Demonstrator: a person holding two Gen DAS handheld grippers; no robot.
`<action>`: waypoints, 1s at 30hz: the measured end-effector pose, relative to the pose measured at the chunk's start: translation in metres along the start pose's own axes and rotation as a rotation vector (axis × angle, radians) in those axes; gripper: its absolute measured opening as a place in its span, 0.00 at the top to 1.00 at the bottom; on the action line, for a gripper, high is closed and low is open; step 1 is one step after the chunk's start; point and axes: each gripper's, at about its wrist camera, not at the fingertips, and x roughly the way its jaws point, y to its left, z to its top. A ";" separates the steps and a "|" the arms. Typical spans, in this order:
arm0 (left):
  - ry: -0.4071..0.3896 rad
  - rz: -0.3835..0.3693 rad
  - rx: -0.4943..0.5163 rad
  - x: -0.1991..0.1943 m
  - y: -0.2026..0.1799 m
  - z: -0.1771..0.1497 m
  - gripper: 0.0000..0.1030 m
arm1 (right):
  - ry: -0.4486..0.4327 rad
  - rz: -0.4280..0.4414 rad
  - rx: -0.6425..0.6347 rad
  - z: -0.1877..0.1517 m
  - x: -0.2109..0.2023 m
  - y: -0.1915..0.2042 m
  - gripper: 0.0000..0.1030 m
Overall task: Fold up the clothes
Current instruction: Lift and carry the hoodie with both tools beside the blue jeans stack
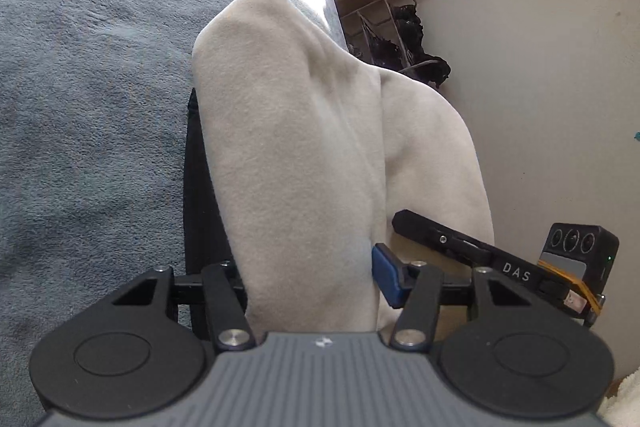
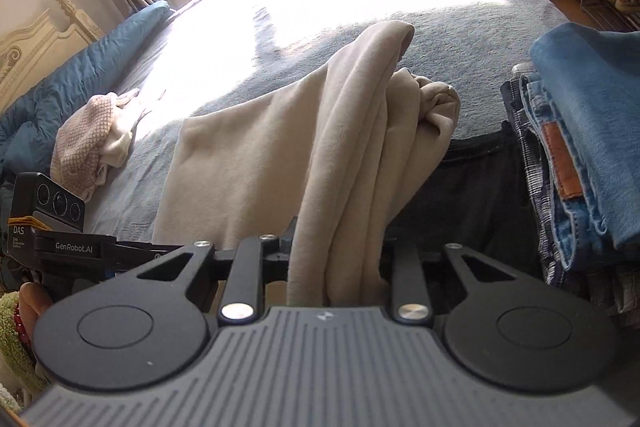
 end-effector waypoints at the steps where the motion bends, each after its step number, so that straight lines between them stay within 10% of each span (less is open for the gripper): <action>1: 0.004 0.002 -0.005 0.008 -0.001 0.000 0.47 | 0.008 -0.010 -0.014 0.004 0.002 -0.008 0.77; 30: 0.026 0.111 -0.049 0.053 0.019 -0.030 0.46 | 0.048 -0.090 -0.020 0.005 0.044 -0.052 0.76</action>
